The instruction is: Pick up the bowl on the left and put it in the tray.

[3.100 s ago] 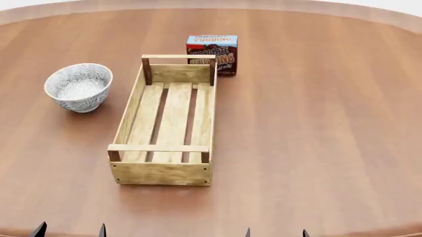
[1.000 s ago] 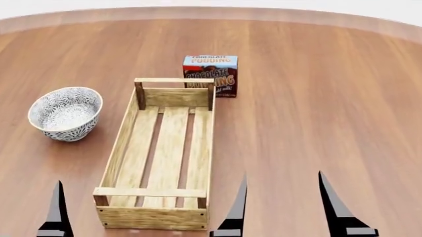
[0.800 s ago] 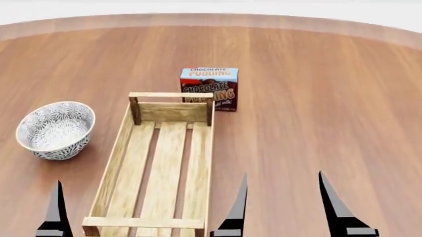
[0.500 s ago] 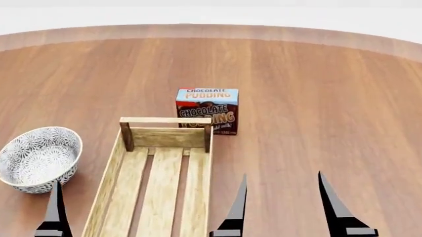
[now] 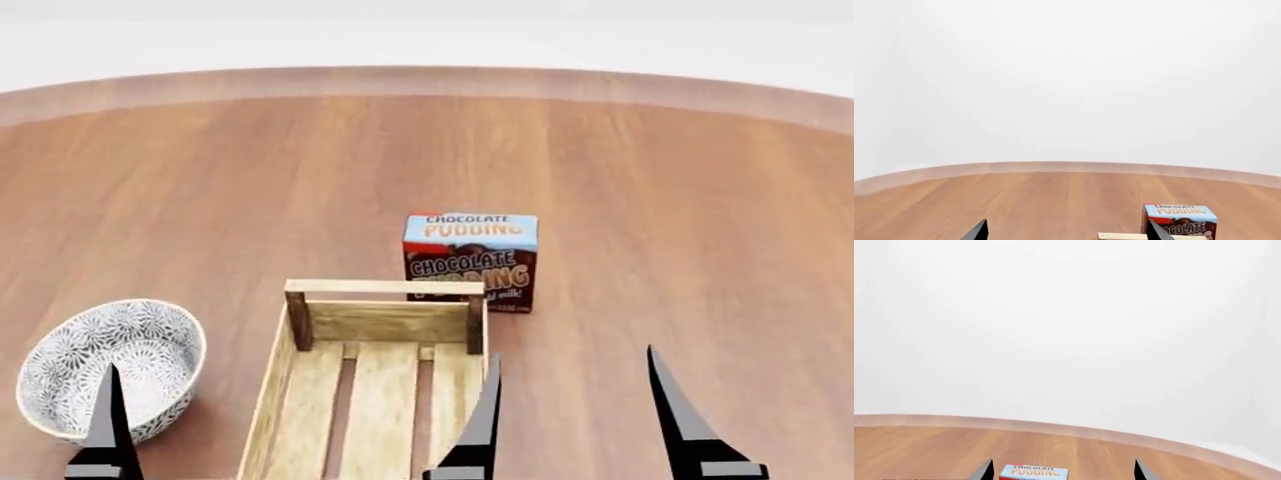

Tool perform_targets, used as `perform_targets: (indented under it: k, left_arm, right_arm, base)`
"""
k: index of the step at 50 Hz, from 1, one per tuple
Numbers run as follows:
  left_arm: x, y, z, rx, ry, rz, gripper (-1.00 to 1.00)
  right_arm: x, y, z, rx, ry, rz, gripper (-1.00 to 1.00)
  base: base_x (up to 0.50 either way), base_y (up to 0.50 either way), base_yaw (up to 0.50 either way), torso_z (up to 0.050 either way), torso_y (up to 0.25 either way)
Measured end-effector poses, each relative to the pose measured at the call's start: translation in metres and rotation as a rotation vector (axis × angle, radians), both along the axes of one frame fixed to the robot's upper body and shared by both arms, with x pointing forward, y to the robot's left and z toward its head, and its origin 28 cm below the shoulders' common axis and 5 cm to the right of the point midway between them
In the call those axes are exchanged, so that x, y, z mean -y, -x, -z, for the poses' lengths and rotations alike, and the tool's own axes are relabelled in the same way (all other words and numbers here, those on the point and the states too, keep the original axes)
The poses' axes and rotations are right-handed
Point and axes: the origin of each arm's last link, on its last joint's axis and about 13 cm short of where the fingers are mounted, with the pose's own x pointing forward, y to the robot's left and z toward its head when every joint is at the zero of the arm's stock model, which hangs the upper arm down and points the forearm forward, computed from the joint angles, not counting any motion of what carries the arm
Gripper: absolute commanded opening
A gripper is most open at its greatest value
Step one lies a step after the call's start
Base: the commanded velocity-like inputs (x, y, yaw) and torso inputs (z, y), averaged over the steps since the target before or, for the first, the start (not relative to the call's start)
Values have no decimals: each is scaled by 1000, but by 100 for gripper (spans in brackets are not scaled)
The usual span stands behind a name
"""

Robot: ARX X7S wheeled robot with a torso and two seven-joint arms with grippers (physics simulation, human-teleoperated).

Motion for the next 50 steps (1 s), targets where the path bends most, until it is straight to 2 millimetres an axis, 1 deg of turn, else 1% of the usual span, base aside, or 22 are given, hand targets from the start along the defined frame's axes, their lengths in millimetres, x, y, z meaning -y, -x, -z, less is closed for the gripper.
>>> perform_targets:
  k: [16, 20, 50]
  left_arm:
    - [0, 0, 0, -5, -1, -1, 100]
    - [-1, 0, 0, -12, 0, -1, 100]
    - [1, 0, 1, -49, 11, 31, 100]
  right_arm:
    - [0, 0, 0, -4, 4, 2, 100]
    - [0, 1, 0, 4, -12, -5, 100]
    - [1, 2, -1, 25, -40, -11, 100]
  base:
    - [0, 500, 0, 0, 0]
    - [0, 0, 0, 6, 0]
    - [0, 0, 0, 49, 0]
